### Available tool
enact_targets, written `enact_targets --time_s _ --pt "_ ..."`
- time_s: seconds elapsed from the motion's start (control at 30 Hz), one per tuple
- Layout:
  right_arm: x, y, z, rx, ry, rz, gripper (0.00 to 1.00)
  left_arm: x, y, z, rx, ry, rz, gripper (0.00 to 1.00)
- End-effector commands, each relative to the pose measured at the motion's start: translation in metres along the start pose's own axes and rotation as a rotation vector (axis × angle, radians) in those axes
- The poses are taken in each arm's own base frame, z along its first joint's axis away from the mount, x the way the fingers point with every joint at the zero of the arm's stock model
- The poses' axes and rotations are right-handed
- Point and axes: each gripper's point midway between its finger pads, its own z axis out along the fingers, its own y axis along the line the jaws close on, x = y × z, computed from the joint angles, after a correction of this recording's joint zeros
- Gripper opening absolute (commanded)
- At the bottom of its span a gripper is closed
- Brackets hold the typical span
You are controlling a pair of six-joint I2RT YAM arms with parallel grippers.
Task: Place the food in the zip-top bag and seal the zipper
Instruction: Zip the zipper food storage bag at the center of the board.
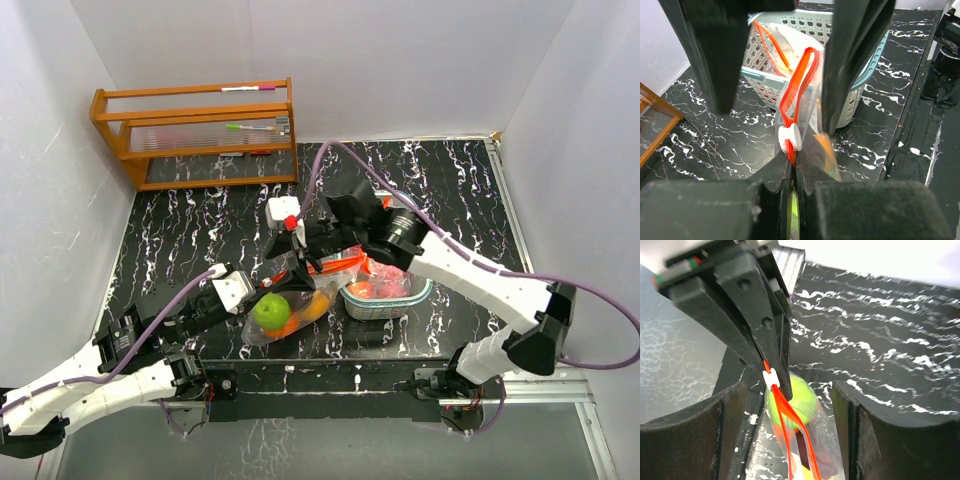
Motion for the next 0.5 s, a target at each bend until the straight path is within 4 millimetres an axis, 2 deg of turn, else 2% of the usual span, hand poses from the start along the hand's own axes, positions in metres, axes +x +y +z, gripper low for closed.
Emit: enact_targets --time_s 0.0,0.13,0.3,0.47 --pt "-0.008 0.006 0.008 -0.086 -0.022 0.000 0.66 -0.019 0.004 -0.007 -0.008 -0.053 0.000 0.00" --pt "-0.009 0.010 0.013 -0.128 -0.038 -0.005 0.62 -0.019 0.008 -0.010 -0.031 -0.050 0.003 0.00" --pt "-0.015 0.013 0.010 -0.139 -0.060 -0.024 0.52 -0.016 0.012 -0.012 -0.055 -0.046 0.003 0.00" --pt "-0.022 0.019 0.008 -0.165 -0.087 -0.037 0.52 -0.017 0.013 -0.011 -0.059 -0.045 0.002 0.00"
